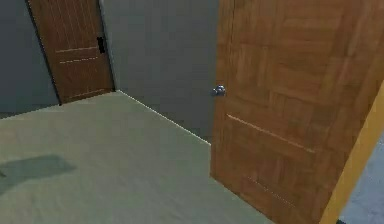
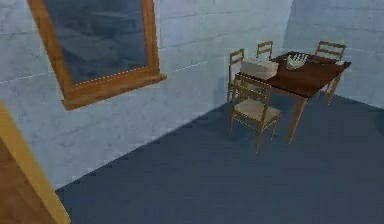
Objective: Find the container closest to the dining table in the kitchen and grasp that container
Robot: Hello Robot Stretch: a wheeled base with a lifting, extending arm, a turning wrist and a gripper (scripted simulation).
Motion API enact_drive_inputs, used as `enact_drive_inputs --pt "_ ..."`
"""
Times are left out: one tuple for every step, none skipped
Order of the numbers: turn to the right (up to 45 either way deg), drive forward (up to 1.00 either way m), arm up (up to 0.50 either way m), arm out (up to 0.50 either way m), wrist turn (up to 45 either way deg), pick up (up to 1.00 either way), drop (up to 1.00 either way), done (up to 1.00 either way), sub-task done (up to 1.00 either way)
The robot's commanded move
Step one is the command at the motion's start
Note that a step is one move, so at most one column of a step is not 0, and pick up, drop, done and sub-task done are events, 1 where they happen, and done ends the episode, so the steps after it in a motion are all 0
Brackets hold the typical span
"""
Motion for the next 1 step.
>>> enact_drive_inputs --pt "-42.0 0.0 0.0 0.0 0.0 0.0 0.0 0.0 0.0"
